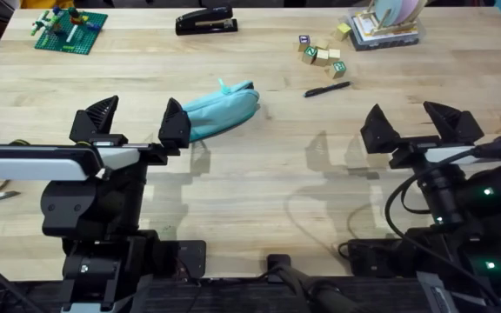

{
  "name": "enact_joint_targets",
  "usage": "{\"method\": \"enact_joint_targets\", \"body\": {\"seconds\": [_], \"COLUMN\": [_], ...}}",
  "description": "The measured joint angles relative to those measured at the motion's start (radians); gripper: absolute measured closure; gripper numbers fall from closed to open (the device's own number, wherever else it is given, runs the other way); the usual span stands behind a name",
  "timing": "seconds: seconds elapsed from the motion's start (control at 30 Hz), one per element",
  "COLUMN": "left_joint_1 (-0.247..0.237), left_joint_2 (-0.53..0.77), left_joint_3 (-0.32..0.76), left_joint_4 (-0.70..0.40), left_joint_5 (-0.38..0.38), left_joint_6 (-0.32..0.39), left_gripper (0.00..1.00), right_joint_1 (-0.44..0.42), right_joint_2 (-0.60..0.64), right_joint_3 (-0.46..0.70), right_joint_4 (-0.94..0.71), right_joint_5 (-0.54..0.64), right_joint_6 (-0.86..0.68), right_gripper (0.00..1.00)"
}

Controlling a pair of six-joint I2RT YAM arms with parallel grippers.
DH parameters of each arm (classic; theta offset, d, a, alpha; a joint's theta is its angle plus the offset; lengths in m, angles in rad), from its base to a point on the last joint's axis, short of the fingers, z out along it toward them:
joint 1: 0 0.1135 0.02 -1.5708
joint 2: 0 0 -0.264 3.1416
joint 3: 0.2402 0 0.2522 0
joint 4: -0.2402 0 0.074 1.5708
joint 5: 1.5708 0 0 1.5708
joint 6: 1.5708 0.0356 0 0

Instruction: Unzip the bag, pick up the pens from the table one at a time and place them inside, then zip the bag closed.

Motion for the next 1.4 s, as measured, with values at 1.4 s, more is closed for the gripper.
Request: {"method": "enact_joint_targets", "body": {"seconds": [1.4], "left_joint_1": [0.0], "left_joint_2": [0.056], "left_joint_3": [0.332], "left_joint_4": [-0.285], "left_joint_5": [0.006], "left_joint_6": [0.007], "left_gripper": [0.008], "right_joint_1": [0.0], "right_joint_2": [0.131], "right_joint_3": [0.293], "right_joint_4": [-0.186], "right_joint_5": [-0.006], "right_joint_6": [0.0], "right_gripper": [0.004]}}
